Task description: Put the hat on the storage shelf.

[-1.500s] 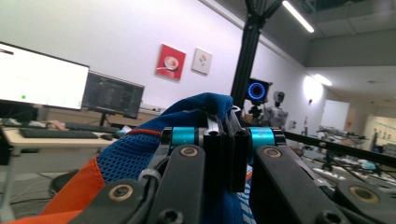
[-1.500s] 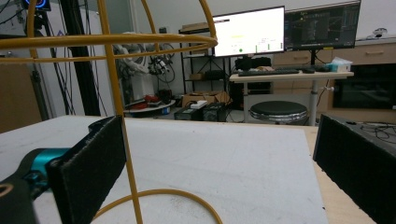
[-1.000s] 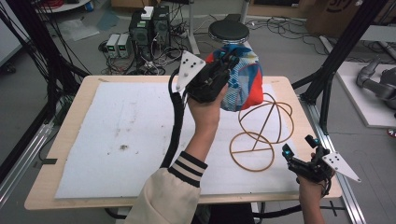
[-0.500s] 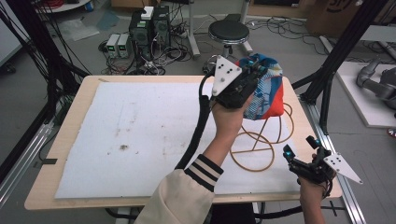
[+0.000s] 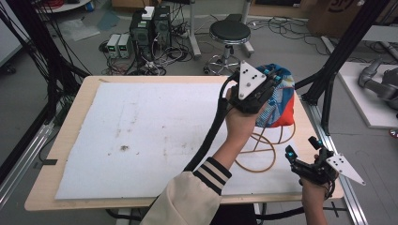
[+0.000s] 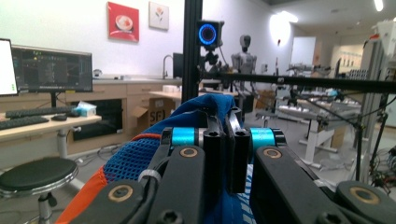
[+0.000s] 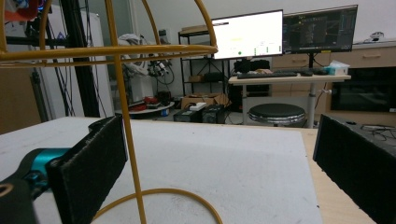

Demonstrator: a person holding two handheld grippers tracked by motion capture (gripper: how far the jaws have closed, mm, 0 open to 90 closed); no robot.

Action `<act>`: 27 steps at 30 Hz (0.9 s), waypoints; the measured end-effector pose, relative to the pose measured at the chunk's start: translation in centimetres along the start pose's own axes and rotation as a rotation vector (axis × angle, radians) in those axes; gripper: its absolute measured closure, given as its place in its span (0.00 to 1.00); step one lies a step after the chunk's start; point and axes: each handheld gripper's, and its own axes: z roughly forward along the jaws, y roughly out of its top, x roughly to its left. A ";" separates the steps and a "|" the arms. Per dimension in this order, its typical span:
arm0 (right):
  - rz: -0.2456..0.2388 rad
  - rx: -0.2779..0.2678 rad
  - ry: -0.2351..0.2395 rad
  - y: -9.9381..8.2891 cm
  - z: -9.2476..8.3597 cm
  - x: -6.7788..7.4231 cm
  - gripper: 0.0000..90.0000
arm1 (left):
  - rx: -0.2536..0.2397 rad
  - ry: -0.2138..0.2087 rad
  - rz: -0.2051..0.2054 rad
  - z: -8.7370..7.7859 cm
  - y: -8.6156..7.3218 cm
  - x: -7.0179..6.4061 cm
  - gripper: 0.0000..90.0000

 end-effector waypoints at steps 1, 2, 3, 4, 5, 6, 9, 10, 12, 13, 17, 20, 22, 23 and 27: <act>-0.001 -0.001 0.002 0.0 0.0 0.0 0.03 | 0.011 0.009 0.003 0.2 -0.2 -0.1 0.97; -0.001 -0.001 0.002 0.0 0.0 0.0 0.03 | 0.011 0.009 0.003 0.2 -0.2 -0.1 0.97; 0.003 0.002 0.000 0.0 -0.1 0.0 0.03 | 0.025 0.016 0.001 0.4 -0.3 -0.1 0.97; 0.003 0.002 0.000 0.0 -0.1 0.0 0.03 | 0.025 0.016 0.001 0.4 -0.3 -0.1 0.97; 0.000 -0.003 -0.001 0.0 -0.1 -0.1 0.03 | 0.031 0.020 0.006 0.4 -0.3 -0.1 0.96; 0.000 -0.003 -0.001 0.0 -0.1 -0.1 0.03 | 0.032 0.026 0.009 0.5 -0.4 -0.2 0.96; 0.005 -0.004 -0.002 0.0 0.0 -0.1 0.03 | 0.062 0.041 0.007 0.6 -0.6 -0.2 0.91; 0.005 -0.004 -0.002 0.0 0.0 -0.1 0.03 | 0.062 0.041 0.007 0.6 -0.6 -0.2 0.90; 0.000 0.000 -0.003 0.0 -0.1 -0.1 0.03 | 0.072 0.041 -0.002 0.7 -0.6 -0.1 0.88; -0.003 -0.001 -0.001 0.0 -0.1 -0.1 0.03 | 0.079 0.045 0.000 0.8 -0.7 -0.1 0.86; -0.008 -0.001 -0.002 0.0 -0.1 -0.2 0.03 | 0.096 0.070 0.004 0.9 -0.8 0.0 0.79; -0.001 0.001 -0.007 0.0 -0.2 -0.2 0.03 | 0.092 0.071 -0.004 1.0 -0.9 0.0 0.71; -0.003 0.000 -0.007 0.0 -0.2 -0.3 0.03 | 0.077 0.081 0.001 0.8 -0.8 0.0 0.68; -0.003 -0.002 -0.008 0.0 -0.2 -0.3 0.03 | 0.060 0.109 0.013 0.7 -0.6 -0.2 0.60; -0.003 0.003 -0.005 0.0 -0.3 -0.2 0.03 | 0.057 0.124 0.020 0.6 -0.4 -0.1 0.54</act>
